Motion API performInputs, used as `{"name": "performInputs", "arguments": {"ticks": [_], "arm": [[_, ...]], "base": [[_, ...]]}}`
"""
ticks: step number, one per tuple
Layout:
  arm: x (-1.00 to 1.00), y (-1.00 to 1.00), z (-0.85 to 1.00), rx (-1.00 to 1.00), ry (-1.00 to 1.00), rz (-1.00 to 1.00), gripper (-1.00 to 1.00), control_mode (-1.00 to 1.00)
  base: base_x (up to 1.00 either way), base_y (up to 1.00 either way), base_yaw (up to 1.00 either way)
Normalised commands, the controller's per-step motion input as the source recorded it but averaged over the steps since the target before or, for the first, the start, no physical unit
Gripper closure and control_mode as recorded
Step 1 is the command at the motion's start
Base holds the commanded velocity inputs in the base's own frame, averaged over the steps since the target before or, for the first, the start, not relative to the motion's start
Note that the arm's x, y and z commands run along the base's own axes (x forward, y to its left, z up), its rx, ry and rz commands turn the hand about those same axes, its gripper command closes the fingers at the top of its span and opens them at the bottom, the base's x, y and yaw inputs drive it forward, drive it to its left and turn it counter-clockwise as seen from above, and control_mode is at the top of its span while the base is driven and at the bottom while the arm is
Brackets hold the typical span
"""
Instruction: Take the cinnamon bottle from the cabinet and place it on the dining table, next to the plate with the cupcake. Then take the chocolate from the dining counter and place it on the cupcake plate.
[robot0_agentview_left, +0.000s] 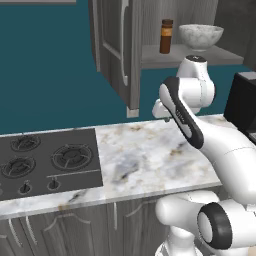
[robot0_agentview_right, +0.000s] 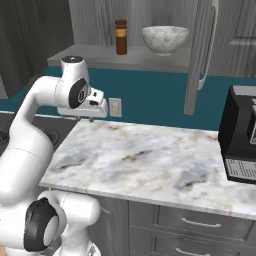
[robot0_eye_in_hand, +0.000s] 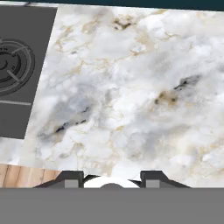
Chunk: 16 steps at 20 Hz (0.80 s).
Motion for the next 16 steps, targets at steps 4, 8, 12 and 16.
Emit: {"name": "performInputs", "arguments": {"ticks": [4, 8, 12, 16], "arm": [[0.00, -0.06, -0.02, 0.00, 0.00, 0.00, -1.00, -1.00], [-0.21, -0.14, 0.05, -0.09, -0.25, 0.00, -1.00, -1.00], [-0.36, -0.04, 0.40, -0.17, -0.43, 0.06, -1.00, -1.00], [0.00, 0.00, 0.68, -0.13, -0.42, 0.05, -1.00, -1.00]], "base": [[0.00, 0.00, 0.00], [0.00, 0.00, 0.00], [0.00, 0.00, 0.00], [0.00, 0.00, 0.00]]}}
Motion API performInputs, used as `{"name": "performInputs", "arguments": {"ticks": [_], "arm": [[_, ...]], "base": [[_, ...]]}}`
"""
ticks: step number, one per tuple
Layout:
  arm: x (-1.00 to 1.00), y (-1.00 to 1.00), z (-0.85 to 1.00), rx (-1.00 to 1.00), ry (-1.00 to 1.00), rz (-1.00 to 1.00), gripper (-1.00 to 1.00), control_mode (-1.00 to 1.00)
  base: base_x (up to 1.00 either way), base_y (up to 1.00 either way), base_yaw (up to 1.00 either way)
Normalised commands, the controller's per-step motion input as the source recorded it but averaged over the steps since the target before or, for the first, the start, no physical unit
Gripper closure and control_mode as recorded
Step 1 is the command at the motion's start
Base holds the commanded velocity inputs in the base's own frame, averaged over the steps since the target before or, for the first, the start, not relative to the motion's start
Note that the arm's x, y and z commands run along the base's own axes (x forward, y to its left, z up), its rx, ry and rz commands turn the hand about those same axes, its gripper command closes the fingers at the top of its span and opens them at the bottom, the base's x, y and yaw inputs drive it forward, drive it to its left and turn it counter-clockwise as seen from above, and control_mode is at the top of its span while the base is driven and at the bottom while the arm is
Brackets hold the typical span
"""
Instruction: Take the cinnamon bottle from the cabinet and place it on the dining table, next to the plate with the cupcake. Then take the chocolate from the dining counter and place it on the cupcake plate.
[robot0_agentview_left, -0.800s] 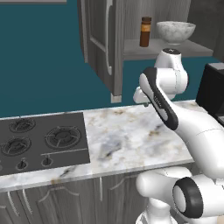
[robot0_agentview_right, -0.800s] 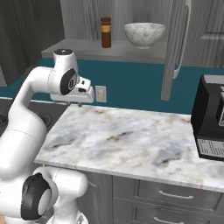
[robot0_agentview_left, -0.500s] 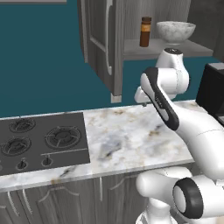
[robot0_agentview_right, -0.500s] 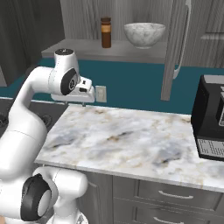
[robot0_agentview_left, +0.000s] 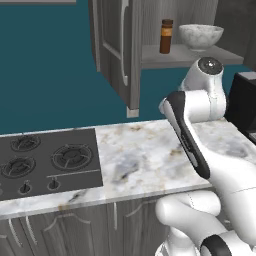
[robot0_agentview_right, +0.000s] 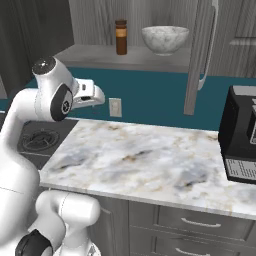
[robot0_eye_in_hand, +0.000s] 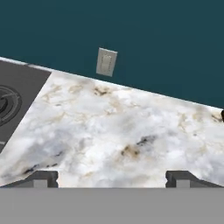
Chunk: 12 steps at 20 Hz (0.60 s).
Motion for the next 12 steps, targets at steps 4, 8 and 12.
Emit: {"name": "performInputs", "arguments": {"ticks": [4, 8, 12], "arm": [[0.03, -0.08, 0.74, -0.03, -0.34, 0.00, -1.00, -1.00], [0.01, -0.23, 0.80, 0.00, -0.28, 0.00, -1.00, -1.00], [0.00, -0.08, 0.66, 0.00, -0.22, 0.00, -1.00, -1.00]], "base": [[0.00, 0.00, 0.00], [0.00, 0.00, 0.00], [0.00, 0.00, 0.00]]}}
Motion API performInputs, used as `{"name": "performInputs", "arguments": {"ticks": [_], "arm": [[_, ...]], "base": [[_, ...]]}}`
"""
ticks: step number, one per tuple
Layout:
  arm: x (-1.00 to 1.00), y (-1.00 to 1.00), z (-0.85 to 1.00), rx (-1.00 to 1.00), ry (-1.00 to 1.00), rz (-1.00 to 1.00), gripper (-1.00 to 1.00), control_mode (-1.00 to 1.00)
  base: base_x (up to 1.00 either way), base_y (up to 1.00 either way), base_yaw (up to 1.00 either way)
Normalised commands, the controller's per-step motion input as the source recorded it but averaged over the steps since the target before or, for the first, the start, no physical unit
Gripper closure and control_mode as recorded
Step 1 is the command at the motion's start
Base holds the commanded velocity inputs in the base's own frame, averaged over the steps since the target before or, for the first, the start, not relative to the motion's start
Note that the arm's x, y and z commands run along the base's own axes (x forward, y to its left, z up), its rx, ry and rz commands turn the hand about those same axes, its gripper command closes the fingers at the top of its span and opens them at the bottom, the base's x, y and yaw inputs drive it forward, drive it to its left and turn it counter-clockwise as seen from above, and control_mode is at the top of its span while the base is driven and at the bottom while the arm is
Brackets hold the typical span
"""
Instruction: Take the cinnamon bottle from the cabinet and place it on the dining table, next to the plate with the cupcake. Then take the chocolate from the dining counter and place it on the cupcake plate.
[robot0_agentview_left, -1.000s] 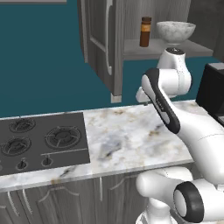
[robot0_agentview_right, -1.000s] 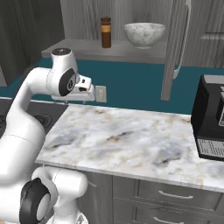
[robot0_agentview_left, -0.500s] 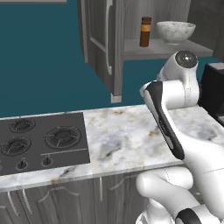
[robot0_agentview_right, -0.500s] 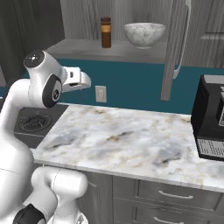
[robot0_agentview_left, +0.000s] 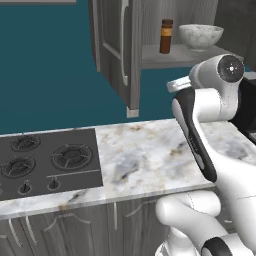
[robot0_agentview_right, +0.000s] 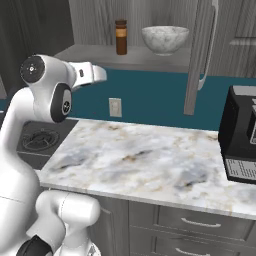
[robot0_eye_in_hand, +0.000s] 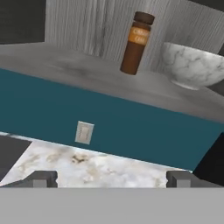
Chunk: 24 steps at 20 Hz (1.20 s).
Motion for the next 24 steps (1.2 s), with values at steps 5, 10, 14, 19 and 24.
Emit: {"name": "performInputs", "arguments": {"ticks": [5, 10, 14, 19, 24], "arm": [[0.00, -0.01, 0.49, 0.03, -0.16, 0.01, -1.00, -1.00], [0.20, 0.01, 0.27, 0.02, -0.10, 0.00, -1.00, -1.00], [0.33, 0.02, 0.16, 0.00, -0.08, 0.00, -1.00, -1.00], [0.44, 0.12, 0.50, 0.06, 0.01, -0.07, -1.00, -1.00], [0.11, 0.00, 0.66, 0.14, 0.08, -0.01, -1.00, -1.00]], "base": [[0.00, 0.00, 0.00], [0.00, 0.00, 0.00], [0.00, 0.00, 0.00], [0.00, 0.00, 0.00], [0.00, 0.00, 0.00]]}}
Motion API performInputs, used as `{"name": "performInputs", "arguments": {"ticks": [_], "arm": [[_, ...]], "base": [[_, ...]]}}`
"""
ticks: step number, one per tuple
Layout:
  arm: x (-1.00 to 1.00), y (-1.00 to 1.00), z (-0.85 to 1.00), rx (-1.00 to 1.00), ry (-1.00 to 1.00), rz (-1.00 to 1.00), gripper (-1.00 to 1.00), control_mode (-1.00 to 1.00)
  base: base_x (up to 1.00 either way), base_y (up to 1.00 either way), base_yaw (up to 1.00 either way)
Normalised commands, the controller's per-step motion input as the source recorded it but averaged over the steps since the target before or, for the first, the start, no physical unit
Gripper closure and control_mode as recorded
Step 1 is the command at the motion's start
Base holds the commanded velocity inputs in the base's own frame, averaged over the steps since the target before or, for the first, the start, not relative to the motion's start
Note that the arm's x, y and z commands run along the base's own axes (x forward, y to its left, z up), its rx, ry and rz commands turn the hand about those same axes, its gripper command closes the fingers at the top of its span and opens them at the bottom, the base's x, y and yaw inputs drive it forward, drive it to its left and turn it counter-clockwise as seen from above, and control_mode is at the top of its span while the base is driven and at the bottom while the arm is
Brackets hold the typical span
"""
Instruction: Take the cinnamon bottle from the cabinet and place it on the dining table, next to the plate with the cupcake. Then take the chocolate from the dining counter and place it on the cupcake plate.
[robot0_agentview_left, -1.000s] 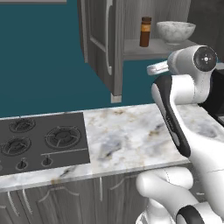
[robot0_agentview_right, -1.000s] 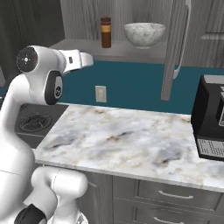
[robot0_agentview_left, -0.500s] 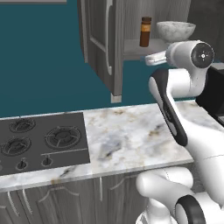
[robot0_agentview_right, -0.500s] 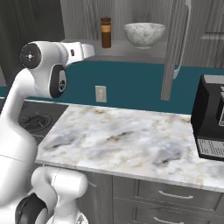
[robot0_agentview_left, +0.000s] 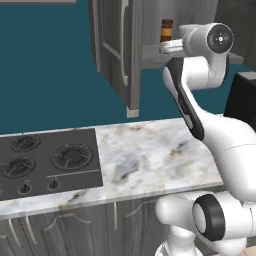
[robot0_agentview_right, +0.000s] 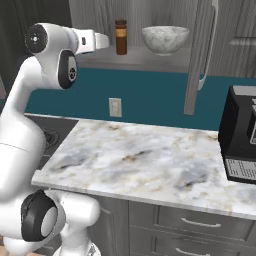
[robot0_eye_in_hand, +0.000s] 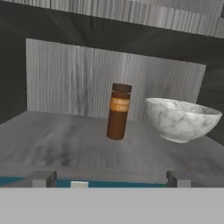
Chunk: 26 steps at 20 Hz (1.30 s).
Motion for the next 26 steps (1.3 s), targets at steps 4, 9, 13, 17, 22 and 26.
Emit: {"name": "performInputs", "arguments": {"ticks": [4, 9, 13, 17, 22, 26], "arm": [[0.10, -0.24, -0.05, 0.08, 0.14, 0.00, -1.00, -1.00], [0.55, -0.17, -0.03, 0.10, 0.18, -0.16, -1.00, -1.00], [0.48, 0.00, 0.00, 0.00, 0.04, -0.17, -1.00, -1.00], [0.44, 0.00, -0.01, 0.00, 0.00, -0.05, -1.00, -1.00], [0.56, -0.02, 0.00, 0.00, -0.01, 0.00, -1.00, -1.00], [0.50, -0.05, -0.06, 0.00, 0.00, 0.00, -1.00, -1.00]], "base": [[0.00, 0.00, 0.00], [0.00, 0.00, 0.00], [0.00, 0.00, 0.00], [0.00, 0.00, 0.00], [0.00, 0.00, 0.00], [0.00, 0.00, 0.00]]}}
